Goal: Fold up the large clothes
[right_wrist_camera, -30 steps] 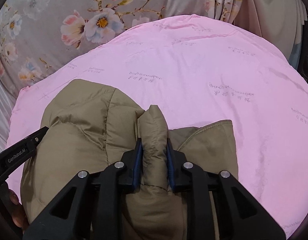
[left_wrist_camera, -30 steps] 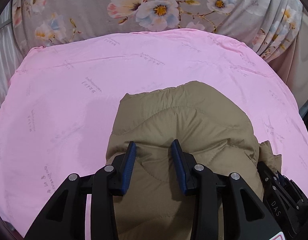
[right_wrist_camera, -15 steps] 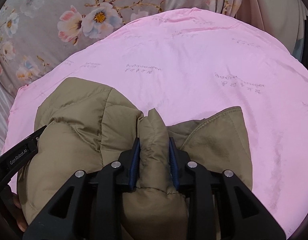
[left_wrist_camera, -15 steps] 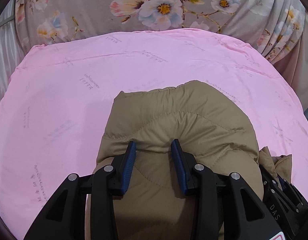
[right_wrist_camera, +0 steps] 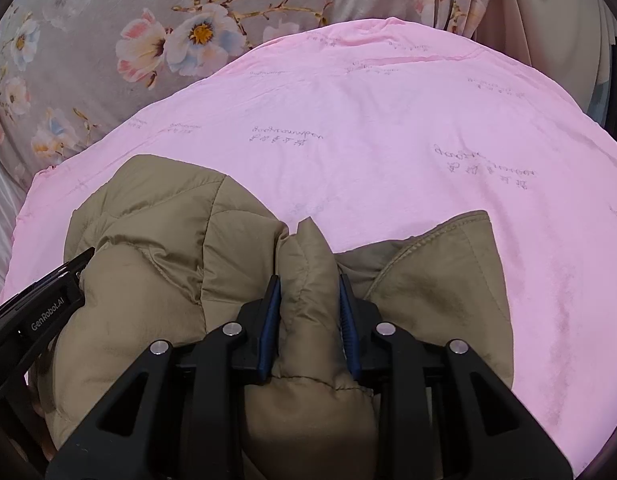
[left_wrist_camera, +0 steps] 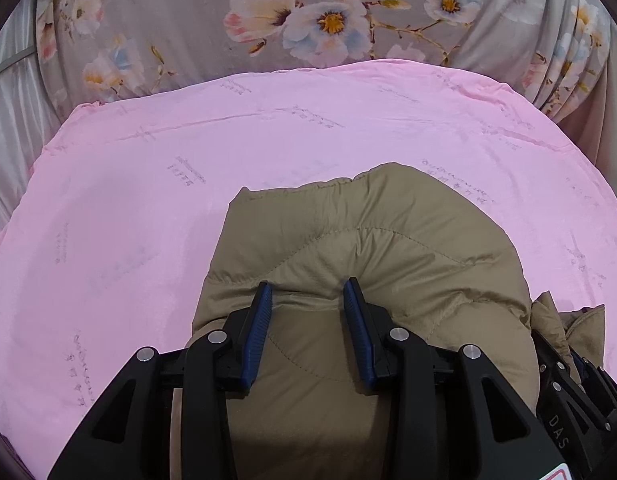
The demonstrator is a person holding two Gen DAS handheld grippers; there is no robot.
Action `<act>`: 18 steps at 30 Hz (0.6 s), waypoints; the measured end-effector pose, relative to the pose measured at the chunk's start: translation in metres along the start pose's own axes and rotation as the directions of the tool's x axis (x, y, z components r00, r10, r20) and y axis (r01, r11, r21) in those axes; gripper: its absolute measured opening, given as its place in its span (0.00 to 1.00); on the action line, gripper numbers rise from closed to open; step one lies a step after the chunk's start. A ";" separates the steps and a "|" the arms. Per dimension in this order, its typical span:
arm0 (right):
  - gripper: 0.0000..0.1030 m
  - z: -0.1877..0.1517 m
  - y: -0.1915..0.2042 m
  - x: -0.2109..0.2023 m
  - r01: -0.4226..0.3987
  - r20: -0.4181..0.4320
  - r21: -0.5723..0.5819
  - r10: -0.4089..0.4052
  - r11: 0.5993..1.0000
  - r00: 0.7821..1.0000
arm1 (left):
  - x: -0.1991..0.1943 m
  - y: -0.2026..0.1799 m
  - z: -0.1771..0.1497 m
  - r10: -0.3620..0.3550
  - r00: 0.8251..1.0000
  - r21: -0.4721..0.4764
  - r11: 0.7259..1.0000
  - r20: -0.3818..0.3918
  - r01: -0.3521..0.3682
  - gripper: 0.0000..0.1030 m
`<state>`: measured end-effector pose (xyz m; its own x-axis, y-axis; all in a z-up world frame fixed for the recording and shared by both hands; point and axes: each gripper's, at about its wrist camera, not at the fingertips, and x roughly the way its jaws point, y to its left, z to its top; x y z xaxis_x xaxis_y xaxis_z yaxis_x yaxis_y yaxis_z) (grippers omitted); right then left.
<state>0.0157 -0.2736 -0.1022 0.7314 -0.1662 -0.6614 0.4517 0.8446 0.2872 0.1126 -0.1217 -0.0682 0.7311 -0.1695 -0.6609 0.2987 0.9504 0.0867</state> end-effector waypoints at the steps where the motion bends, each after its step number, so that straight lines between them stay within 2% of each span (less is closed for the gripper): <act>1: 0.26 0.000 0.000 0.000 0.000 0.001 0.000 0.000 1.000 1.000 | 0.000 0.000 0.000 0.002 1.000 0.001 1.000 0.001 -0.002 0.35; 4: 0.26 0.001 -0.001 0.001 -0.008 0.003 0.005 0.008 1.000 1.000 | -0.001 0.001 -0.001 -0.010 1.000 -0.009 1.000 0.005 0.010 0.35; 6: 0.27 0.003 -0.007 0.000 -0.049 -0.001 0.029 0.049 0.998 0.999 | -0.004 0.007 -0.001 -0.041 0.999 -0.029 0.999 0.005 0.041 0.35; 9: 0.34 0.003 -0.022 -0.018 -0.107 -0.011 0.088 0.108 0.990 0.994 | -0.017 0.028 -0.002 -0.121 0.992 -0.078 0.990 -0.027 0.119 0.46; 11: 0.58 -0.003 -0.040 -0.046 -0.140 0.016 0.166 0.139 0.976 0.990 | -0.033 0.048 -0.006 -0.165 0.985 -0.108 0.981 -0.042 0.159 0.50; 12: 0.59 -0.006 -0.047 -0.057 -0.147 0.030 0.191 0.144 0.971 0.989 | -0.040 0.055 -0.009 -0.180 0.983 -0.118 0.978 -0.045 0.174 0.52; 14: 0.60 -0.016 -0.064 -0.078 -0.166 0.022 0.207 0.165 0.964 0.986 | -0.051 0.074 -0.019 -0.230 0.971 -0.136 0.966 -0.066 0.220 0.59; 16: 0.62 -0.024 -0.076 -0.090 -0.183 -0.013 0.216 0.190 0.959 0.982 | -0.055 0.088 -0.030 -0.269 0.958 -0.160 0.955 -0.099 0.251 0.60; 18: 0.63 -0.035 -0.085 -0.093 -0.220 -0.075 0.238 0.244 0.946 0.967 | -0.056 0.104 -0.043 -0.341 0.931 -0.218 0.926 -0.130 0.309 0.61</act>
<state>-0.1084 -0.3126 -0.0893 0.7792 0.0831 -0.6212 0.3880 0.7144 0.5823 0.0764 -0.0017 -0.0546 0.4989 -0.4484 -0.7417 0.3691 0.8842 -0.2862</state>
